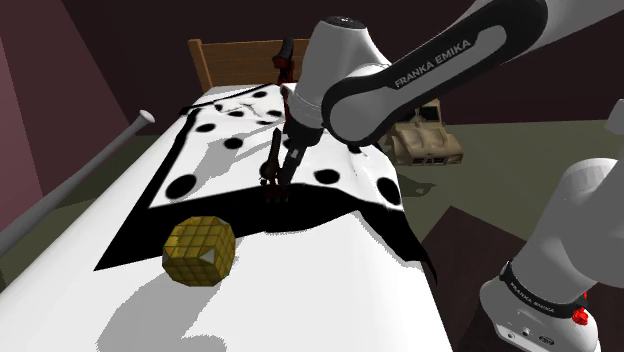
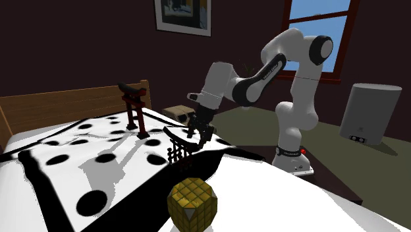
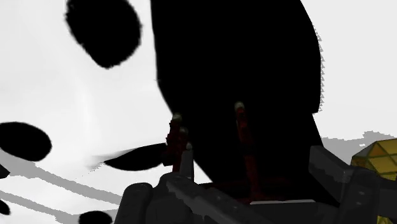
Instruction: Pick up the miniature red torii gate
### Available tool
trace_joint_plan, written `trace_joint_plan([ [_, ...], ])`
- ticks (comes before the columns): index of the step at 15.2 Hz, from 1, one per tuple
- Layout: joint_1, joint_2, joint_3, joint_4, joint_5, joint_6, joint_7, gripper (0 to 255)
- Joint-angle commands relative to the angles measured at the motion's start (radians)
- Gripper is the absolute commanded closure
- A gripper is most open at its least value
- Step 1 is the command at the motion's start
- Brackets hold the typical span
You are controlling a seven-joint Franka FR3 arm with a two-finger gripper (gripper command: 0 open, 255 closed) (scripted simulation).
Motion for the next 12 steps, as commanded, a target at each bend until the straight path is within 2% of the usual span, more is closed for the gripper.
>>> trace_joint_plan([
  [1,0.002,0.043,0.007,0.016,-0.011,0.039,0.002,0],
  [9,0.000,0.096,0.011,-0.024,-0.030,0.131,0.015,0],
  [10,0.000,0.095,0.012,-0.024,-0.030,0.130,0.016,255],
  [12,0.000,0.094,0.012,-0.024,-0.030,0.130,0.016,255],
])
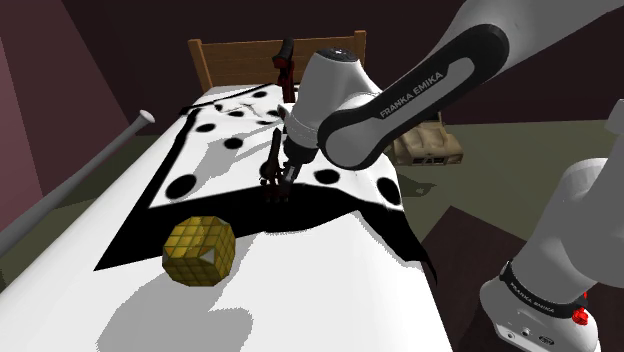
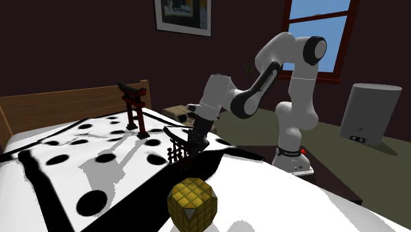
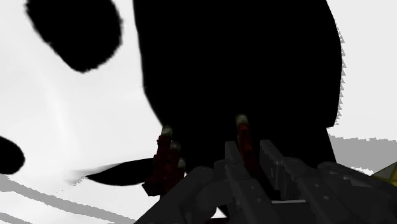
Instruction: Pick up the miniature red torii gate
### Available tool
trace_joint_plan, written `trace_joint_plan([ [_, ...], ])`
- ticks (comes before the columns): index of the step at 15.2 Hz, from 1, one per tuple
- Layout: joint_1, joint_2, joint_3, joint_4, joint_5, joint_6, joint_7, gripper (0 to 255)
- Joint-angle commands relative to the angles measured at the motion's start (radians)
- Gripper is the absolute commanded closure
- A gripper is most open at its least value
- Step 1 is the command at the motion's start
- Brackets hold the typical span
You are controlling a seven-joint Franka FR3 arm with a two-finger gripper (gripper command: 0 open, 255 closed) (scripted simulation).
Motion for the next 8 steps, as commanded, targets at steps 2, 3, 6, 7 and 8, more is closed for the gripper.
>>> trace_joint_plan([
  [2,0.000,0.000,0.000,-0.001,0.000,0.001,0.000,255],
  [3,0.000,0.000,0.000,-0.001,0.000,0.001,0.000,255],
  [6,0.000,0.000,0.000,-0.001,0.000,0.001,0.000,255],
  [7,0.000,0.002,0.000,0.000,0.000,0.002,-0.001,255],
  [8,0.000,-0.007,-0.001,0.005,0.003,-0.012,-0.003,255],
])
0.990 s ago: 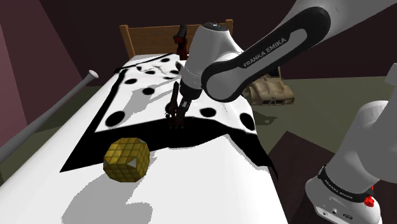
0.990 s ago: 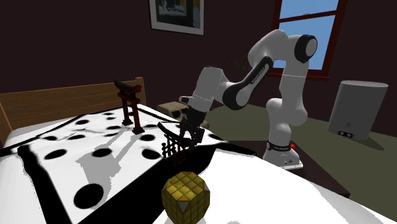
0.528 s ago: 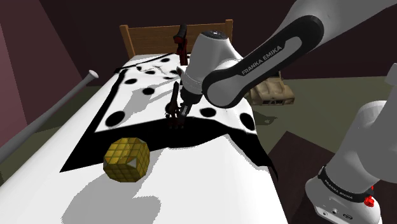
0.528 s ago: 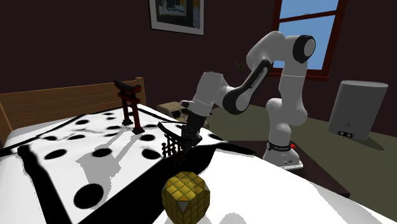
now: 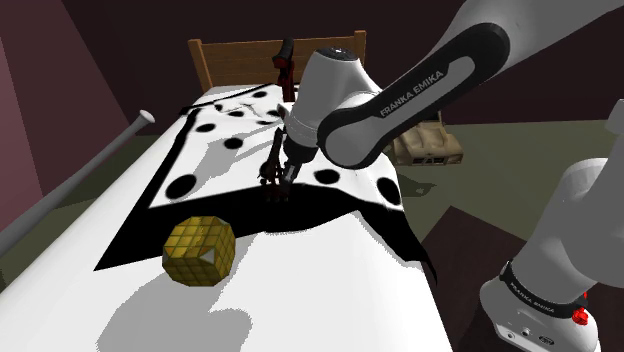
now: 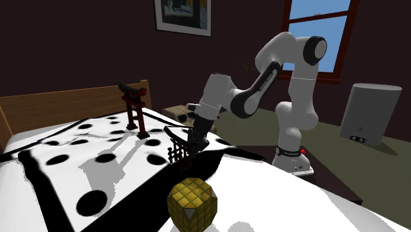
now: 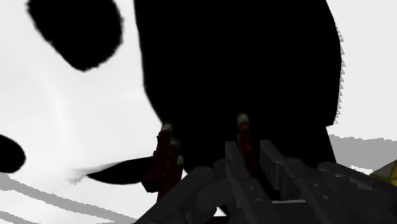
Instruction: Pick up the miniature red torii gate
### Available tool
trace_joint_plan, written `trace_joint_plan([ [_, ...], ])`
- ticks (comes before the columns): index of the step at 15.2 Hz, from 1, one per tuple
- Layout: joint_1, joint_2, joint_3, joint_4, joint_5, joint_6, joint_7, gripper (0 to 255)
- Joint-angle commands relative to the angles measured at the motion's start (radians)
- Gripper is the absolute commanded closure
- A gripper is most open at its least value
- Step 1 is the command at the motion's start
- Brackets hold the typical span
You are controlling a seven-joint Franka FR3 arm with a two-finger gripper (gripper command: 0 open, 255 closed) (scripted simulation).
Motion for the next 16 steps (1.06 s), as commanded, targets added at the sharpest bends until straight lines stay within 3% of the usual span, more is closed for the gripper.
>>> trace_joint_plan([
  [1,0.000,-0.013,-0.001,0.008,0.006,-0.021,-0.004,255],
  [16,0.002,-0.103,-0.011,0.103,0.031,-0.204,-0.021,255],
])
